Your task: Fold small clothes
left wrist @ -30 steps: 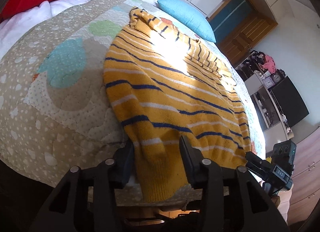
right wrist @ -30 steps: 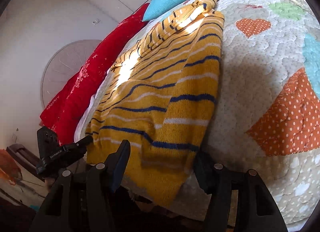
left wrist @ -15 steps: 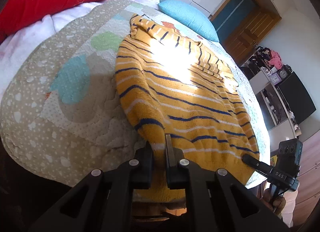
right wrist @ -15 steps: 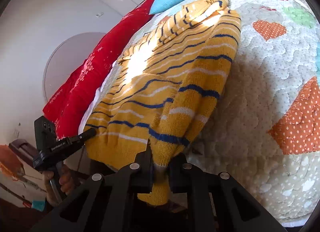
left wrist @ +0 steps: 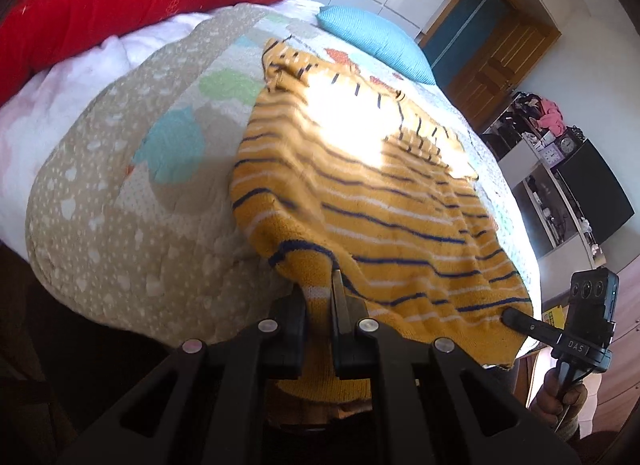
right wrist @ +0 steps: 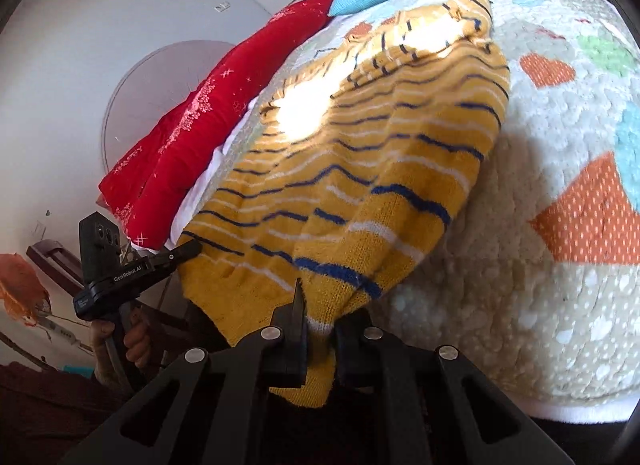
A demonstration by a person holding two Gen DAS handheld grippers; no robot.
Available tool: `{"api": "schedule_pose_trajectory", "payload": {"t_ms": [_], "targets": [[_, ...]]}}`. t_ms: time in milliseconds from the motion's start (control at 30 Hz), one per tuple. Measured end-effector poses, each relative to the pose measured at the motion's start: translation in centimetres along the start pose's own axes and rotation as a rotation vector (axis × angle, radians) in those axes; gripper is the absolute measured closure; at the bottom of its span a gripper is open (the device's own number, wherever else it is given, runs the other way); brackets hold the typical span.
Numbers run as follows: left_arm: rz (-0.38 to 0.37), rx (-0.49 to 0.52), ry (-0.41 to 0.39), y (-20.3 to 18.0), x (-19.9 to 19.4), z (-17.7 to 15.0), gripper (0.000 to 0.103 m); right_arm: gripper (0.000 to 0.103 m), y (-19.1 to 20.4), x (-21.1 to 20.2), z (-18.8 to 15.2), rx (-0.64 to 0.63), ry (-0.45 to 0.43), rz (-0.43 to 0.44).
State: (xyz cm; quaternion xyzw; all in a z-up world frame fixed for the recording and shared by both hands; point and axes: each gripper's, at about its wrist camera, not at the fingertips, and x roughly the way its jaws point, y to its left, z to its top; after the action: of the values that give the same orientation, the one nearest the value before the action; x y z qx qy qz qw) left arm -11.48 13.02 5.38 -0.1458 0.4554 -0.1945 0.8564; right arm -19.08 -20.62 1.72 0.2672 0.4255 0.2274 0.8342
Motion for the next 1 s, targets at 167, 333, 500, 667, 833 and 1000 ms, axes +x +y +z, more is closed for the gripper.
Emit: {"api": "schedule_pose_trajectory", "payload": {"t_ms": [167, 333, 500, 667, 833, 1000], "targets": [[-0.016, 0.040, -0.119, -1.5, 1.1, 7.3, 0.094, 0.091, 1.7, -0.5, 6.6, -0.082, -0.128, -0.001], [0.013, 0.081, -0.181, -2.9, 5.0, 15.5, 0.094, 0.091, 1.9, 1.3, 14.8, -0.125, -0.228, -0.088], [0.044, 0.074, -0.129, -3.0, 10.3, 19.8, 0.094, 0.091, -1.3, 4.6, 20.4, -0.037, -0.214, -0.127], [0.038, 0.024, -0.056, -1.7, 14.5, 22.2, 0.093, 0.089, -4.9, 6.8, 23.3, 0.050, -0.169, -0.085], [-0.060, -0.163, 0.017, 1.6, 18.8, 25.4, 0.083, 0.070, -9.6, 9.5, 26.8, 0.215, -0.145, -0.004], [-0.163, -0.336, 0.060, 4.4, 22.2, 27.0, 0.068, 0.055, -13.4, 11.5, 29.3, 0.355, -0.160, 0.007]]}}
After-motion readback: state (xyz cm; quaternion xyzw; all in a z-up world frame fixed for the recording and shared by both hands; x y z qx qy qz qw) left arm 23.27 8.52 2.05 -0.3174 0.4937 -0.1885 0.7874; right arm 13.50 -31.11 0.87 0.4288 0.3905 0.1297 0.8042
